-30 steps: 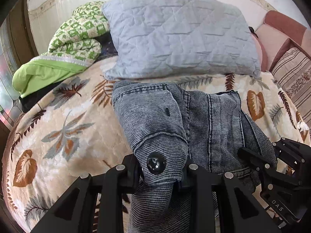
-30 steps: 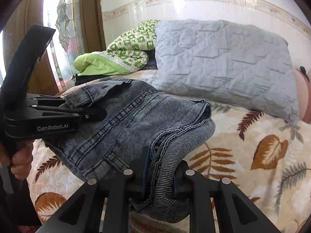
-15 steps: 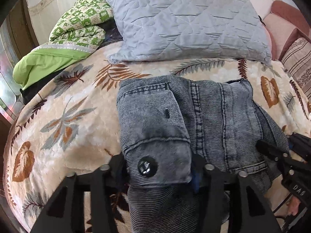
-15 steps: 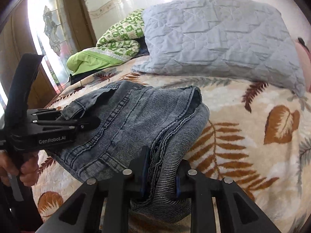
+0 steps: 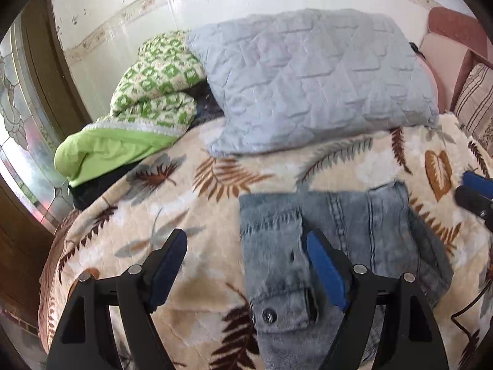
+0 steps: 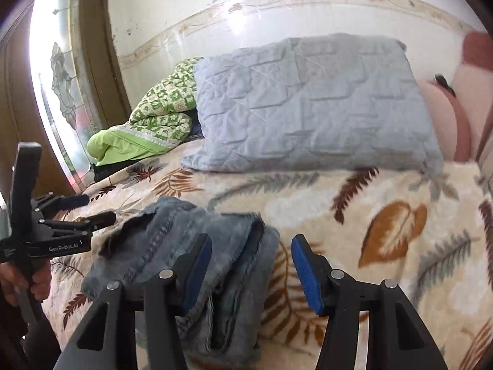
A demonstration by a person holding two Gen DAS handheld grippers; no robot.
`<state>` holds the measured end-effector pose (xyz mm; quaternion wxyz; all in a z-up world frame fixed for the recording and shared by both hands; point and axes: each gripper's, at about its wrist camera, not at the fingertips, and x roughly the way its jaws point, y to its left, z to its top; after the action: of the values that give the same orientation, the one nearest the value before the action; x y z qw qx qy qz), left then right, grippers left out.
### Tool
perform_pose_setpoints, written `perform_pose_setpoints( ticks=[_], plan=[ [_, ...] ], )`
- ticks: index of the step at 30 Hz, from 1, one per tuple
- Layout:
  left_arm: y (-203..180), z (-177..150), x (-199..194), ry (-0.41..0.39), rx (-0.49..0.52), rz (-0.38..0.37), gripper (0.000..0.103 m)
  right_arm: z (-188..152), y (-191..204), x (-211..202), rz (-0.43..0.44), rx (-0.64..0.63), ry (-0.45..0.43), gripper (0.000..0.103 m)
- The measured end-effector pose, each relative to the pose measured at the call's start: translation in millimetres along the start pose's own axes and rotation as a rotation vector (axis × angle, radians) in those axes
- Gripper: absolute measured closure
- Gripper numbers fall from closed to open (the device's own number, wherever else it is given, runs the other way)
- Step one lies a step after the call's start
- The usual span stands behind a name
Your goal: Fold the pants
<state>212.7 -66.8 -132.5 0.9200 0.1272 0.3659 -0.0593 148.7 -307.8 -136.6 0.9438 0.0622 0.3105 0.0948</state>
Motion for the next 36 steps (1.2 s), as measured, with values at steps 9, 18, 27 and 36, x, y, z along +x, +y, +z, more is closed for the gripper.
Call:
perform_pose_setpoints(
  ticks=[9, 18, 27, 36],
  plan=[
    [-22, -11, 75, 0.176, 0.041, 0.009, 0.02, 13, 23, 86, 0.028, -0.021, 0.166, 0.067],
    [-29, -26, 105, 0.208, 0.017, -0.018, 0.018, -21, 3, 141, 0.035, 0.07, 0.311, 0.067],
    [-29, -23, 75, 0.212, 0.012, 0.046, 0.01, -21, 3, 118, 0.032, 0.148, 0.282, 0.065],
    [0, -25, -69, 0.014, -0.093, 0.054, 0.01, -8, 39, -20, 0.069, 0.076, 0.098, 0.065]
  ],
)
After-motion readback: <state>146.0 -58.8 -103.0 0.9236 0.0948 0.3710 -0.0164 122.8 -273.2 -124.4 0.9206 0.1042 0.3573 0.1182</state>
